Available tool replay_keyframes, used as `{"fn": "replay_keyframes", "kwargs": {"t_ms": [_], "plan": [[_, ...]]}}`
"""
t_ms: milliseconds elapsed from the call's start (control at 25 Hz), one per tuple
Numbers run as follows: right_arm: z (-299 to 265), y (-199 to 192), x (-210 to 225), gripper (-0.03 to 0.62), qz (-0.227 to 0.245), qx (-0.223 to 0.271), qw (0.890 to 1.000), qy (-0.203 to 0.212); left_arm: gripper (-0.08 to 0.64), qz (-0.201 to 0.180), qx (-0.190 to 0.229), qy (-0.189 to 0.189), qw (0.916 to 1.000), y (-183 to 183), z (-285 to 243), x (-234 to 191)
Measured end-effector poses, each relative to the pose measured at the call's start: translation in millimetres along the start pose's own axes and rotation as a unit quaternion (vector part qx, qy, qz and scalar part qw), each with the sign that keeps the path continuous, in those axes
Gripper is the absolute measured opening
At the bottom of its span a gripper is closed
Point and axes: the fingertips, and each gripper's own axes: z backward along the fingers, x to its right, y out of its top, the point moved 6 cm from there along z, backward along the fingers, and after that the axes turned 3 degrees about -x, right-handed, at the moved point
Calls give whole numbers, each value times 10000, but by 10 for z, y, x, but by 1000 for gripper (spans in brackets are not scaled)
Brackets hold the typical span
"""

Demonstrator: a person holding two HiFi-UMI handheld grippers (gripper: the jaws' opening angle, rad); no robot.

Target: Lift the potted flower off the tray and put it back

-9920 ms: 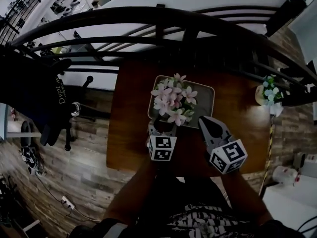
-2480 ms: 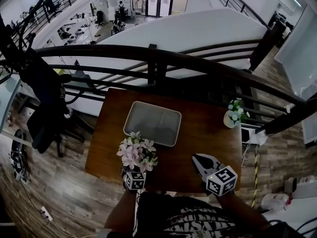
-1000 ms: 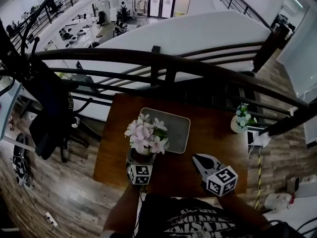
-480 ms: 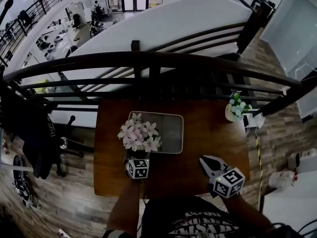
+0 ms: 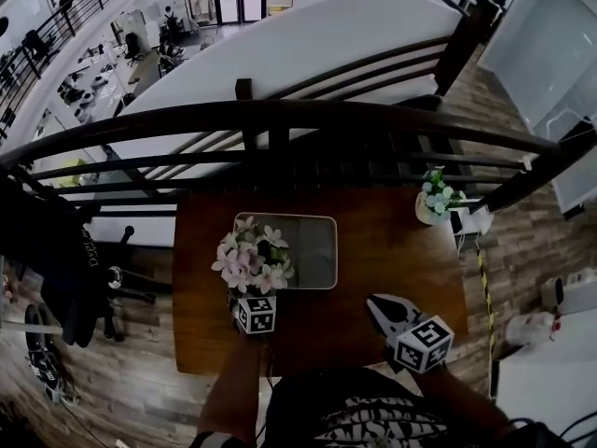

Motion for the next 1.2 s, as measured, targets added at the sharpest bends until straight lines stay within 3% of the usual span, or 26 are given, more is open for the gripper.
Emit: {"fn": "replay_keyframes", "kwargs": {"t_ms": [200,400,560,680,720,800,960,1120,1200], "plan": [[29,94,12,-2,9,124,9999,96,469,85,21,35,10000,41,173,-4],[-28,227,-46,-2,67,329,9989,330,469,457,189,157,9987,-9,523,-90],[-152,330,-153,-2,152,427,9974,567,469,914,511,301,9940,79,1024,-269],[-259,363,-281,-2,266,463,9962,684,466,1183,997,379,9872,182,1456,-394],[-277,376,-333,-2,327,475,9958,707,412,1254,1192,432,9840,238,1632,-425],[-285,410,-429,-2,449,507,9950,731,214,1408,1609,540,9754,367,1983,-451],[-306,443,-515,-2,620,642,9935,701,32,1690,2128,491,9611,613,2383,-326],[-325,449,-574,-2,788,837,9915,605,9,1909,2316,-115,9538,835,2434,-106],[-280,439,-594,-2,806,896,9913,531,9,1681,2279,-413,9582,916,2410,80]]}}
